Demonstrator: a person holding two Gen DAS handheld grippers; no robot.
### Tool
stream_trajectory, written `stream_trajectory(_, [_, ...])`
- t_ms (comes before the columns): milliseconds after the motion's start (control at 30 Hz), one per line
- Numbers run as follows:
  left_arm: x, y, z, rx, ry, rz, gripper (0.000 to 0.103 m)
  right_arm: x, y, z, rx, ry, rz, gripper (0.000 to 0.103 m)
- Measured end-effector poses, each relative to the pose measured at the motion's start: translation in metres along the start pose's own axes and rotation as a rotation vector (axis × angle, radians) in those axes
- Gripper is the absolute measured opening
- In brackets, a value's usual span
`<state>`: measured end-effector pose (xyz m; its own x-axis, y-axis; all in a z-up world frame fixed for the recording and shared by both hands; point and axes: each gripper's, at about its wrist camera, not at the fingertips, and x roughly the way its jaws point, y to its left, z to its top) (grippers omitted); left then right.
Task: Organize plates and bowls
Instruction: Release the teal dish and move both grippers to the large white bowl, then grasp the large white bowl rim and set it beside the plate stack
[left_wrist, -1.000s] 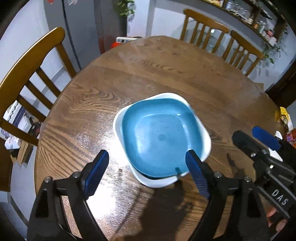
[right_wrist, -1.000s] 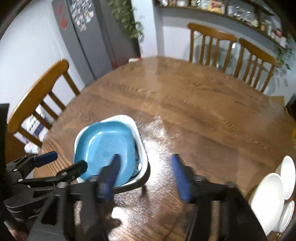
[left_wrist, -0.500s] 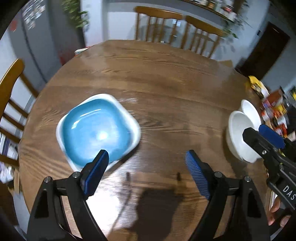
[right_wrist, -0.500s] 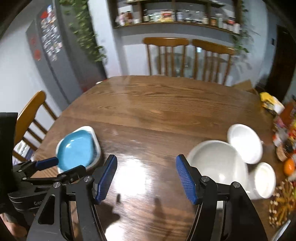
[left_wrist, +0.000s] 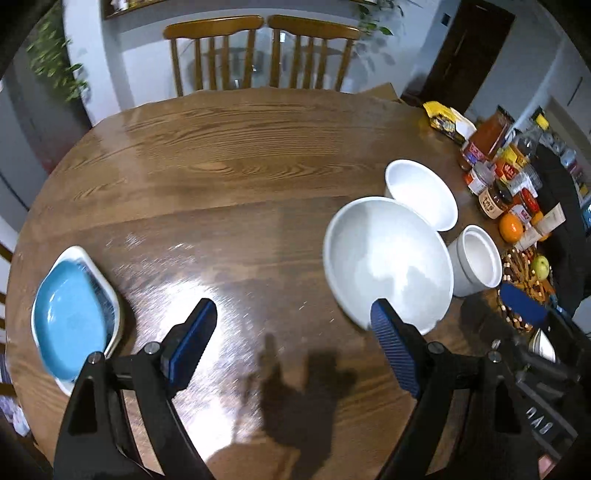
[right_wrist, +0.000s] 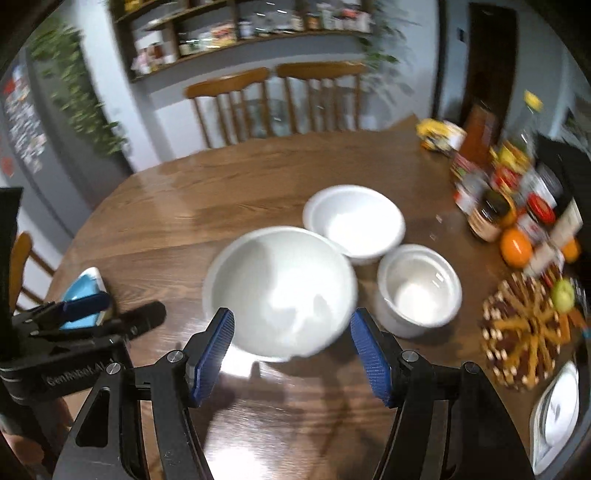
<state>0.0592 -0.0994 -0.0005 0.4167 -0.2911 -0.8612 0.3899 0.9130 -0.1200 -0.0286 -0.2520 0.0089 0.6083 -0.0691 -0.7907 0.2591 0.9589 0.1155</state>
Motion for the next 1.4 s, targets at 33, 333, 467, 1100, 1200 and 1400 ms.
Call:
stream_trajectory(33, [0.004,-0.004,0.002,0.008,0.000,0.006,0.085,0.004,-0.007,-0.001,0.018,0.010,-0.007,0.067])
stream_trajectory(333, [0.062,-0.017,0.013,0.006,0.104,0.064,0.080,0.057,-0.041,-0.003,0.152,0.123,0.000,0.066])
stream_trajectory(467, [0.080,-0.015,0.014,-0.013,0.171,0.043,0.052,0.078,-0.046,0.001,0.181,0.164,0.021,0.064])
stream_trajectory(1100, [0.042,0.027,-0.013,-0.082,0.168,0.054,0.017,0.071,0.028,-0.006,-0.053,0.233,0.177,0.015])
stream_trajectory(1200, [0.036,0.046,-0.026,-0.119,0.186,0.076,0.017,0.071,0.052,-0.014,-0.096,0.265,0.216,0.015])
stream_trajectory(1400, [0.032,0.083,-0.051,-0.216,0.209,0.131,0.038,0.077,0.081,-0.028,-0.143,0.312,0.249,0.015])
